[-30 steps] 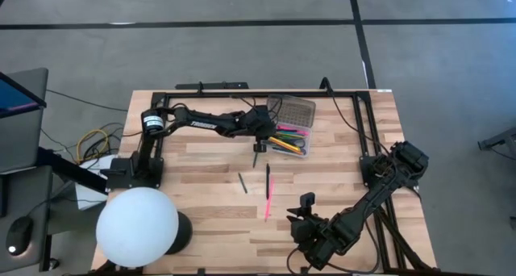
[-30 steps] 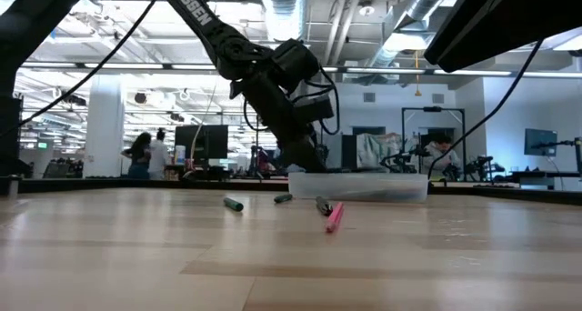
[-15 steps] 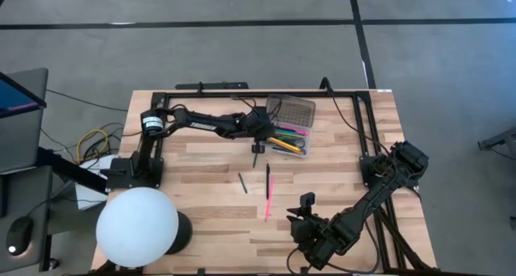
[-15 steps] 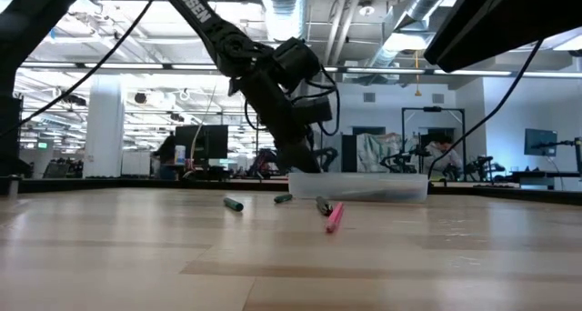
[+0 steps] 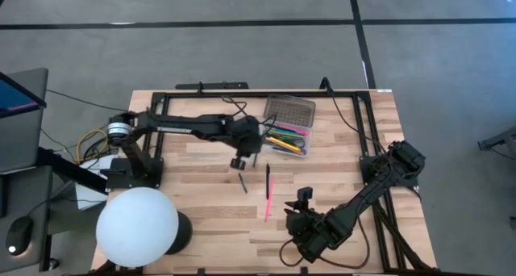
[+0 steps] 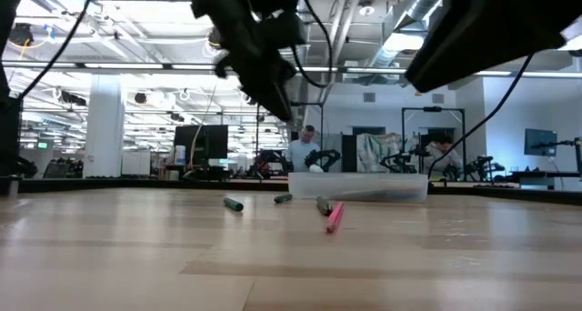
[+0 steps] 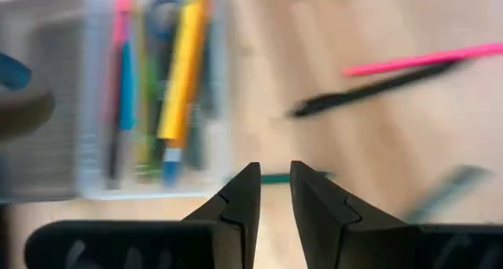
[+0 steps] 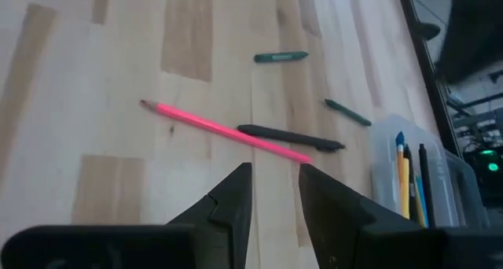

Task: Pick & place school supplies into a supply box
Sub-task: Adjust the black pen

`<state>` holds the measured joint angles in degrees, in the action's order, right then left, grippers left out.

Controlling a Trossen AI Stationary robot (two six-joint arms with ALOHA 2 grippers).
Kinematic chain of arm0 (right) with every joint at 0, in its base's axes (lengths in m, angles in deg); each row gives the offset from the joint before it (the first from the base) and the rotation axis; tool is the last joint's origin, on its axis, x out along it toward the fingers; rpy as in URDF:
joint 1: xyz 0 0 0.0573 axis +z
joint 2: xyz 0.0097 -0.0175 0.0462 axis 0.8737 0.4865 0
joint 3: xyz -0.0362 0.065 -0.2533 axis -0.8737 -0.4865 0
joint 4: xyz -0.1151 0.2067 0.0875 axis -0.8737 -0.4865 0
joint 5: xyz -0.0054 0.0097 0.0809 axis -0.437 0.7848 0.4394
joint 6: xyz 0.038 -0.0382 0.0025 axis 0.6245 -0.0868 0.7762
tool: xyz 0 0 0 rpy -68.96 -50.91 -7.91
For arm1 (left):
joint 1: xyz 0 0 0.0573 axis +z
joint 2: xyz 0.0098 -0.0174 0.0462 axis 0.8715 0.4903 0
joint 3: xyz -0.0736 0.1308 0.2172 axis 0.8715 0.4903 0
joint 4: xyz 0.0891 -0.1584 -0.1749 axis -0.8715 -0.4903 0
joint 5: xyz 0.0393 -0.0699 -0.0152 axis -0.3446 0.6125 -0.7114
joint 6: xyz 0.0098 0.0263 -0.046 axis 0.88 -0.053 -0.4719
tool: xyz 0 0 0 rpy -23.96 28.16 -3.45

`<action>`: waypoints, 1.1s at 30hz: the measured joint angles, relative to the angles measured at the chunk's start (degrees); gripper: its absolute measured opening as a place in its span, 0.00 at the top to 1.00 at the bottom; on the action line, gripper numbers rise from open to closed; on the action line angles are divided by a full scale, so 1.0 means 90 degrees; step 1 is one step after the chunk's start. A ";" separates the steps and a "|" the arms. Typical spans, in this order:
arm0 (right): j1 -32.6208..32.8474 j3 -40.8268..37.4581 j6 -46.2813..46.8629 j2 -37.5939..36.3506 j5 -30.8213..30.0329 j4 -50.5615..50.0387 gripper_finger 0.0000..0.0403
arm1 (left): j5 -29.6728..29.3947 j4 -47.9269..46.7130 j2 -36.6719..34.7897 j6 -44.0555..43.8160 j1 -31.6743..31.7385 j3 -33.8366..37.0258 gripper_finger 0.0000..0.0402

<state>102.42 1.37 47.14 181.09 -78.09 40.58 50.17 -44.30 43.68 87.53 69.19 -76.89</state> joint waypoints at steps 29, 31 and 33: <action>-0.2509 0.0009 -0.2412 0.0774 0.2025 0.1303 0.75 | 0.0352 0.4090 -0.3777 -0.1780 -0.0687 0.5969 0.83; -0.2629 0.0009 -0.2438 0.0774 0.2056 0.1293 0.75 | 0.0357 0.3992 -0.3920 -0.1928 -0.0713 0.5972 0.83; -0.2701 0.0009 -0.2440 0.0786 0.2236 0.1273 0.75 | 0.0358 0.3991 -0.3969 -0.2007 -0.0763 0.5969 0.83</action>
<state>78.11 1.45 25.18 188.16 -57.97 52.04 53.39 -8.38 7.96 69.46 62.32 -23.17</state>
